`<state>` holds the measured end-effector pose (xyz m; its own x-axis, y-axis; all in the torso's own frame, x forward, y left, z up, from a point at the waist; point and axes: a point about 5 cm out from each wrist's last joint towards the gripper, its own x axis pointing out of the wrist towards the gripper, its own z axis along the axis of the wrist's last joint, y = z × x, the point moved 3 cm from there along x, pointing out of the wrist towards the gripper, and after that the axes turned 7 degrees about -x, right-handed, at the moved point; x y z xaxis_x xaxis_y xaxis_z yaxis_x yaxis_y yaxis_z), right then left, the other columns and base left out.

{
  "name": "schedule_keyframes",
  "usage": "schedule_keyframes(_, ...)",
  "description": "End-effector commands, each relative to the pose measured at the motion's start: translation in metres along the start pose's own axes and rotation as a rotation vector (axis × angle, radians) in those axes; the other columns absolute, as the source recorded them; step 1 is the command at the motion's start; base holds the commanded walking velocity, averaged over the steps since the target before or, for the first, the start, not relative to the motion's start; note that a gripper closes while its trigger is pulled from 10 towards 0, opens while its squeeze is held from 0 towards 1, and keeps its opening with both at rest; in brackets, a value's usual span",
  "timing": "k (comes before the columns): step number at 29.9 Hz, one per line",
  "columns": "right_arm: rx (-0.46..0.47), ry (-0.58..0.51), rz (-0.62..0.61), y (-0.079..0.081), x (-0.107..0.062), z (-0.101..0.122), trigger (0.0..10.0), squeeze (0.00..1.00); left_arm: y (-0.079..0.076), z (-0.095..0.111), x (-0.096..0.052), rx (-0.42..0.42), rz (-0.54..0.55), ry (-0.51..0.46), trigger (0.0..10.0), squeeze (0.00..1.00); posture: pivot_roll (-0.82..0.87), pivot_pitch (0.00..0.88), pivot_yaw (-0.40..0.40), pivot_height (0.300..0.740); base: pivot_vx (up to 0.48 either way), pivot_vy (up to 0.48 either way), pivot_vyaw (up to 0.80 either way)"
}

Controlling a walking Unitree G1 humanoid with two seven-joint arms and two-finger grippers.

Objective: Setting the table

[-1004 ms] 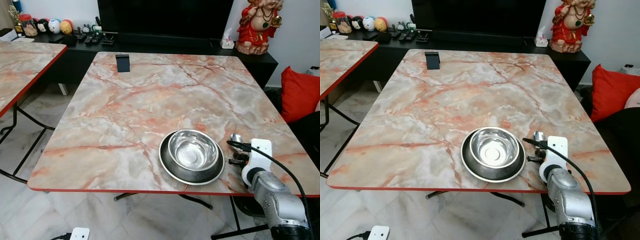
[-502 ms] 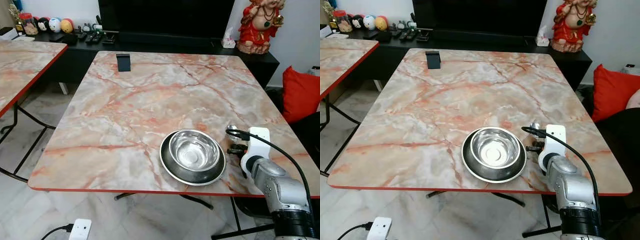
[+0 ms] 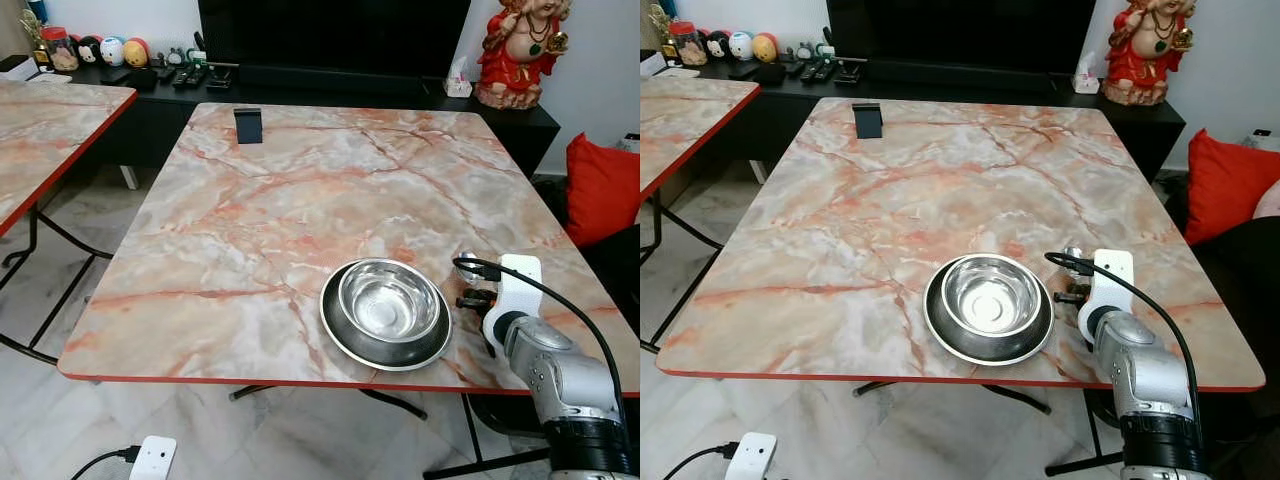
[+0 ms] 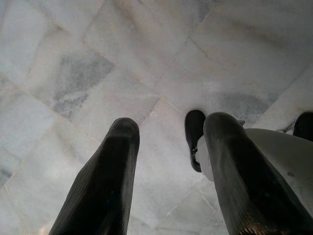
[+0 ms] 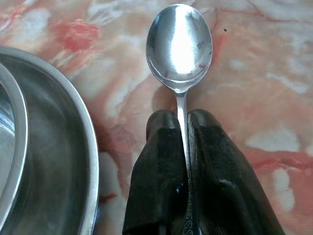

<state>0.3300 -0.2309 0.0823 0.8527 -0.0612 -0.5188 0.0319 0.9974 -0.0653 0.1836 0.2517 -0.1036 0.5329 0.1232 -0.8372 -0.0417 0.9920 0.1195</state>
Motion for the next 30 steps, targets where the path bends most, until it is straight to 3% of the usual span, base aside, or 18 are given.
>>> schedule_keyframes(1, 0.015, -0.025, -0.004, -0.002, -0.001, 0.001, 10.0, 0.00, -0.005, -0.003, 0.000, -0.001, -0.009, 0.019, 10.0, 0.00, -0.02, 0.000, -0.038, 0.728, 0.000, 0.000, 0.00)
schedule_keyframes(9, 0.010, -0.056, -0.032, -0.008, 0.002, -0.001, 10.0, 0.00, -0.015, -0.010, 0.000, -0.002, -0.021, 0.024, 10.0, 0.00, -0.02, 0.000, -0.040, 0.728, 0.000, 0.000, 0.00)
schedule_keyframes(30, 0.010, -0.068, -0.050, -0.015, 0.012, -0.008, 10.0, 0.00, -0.014, -0.011, 0.000, 0.007, -0.015, 0.032, 10.0, 0.00, -0.01, 0.000, -0.029, 0.728, 0.000, 0.000, 0.00)
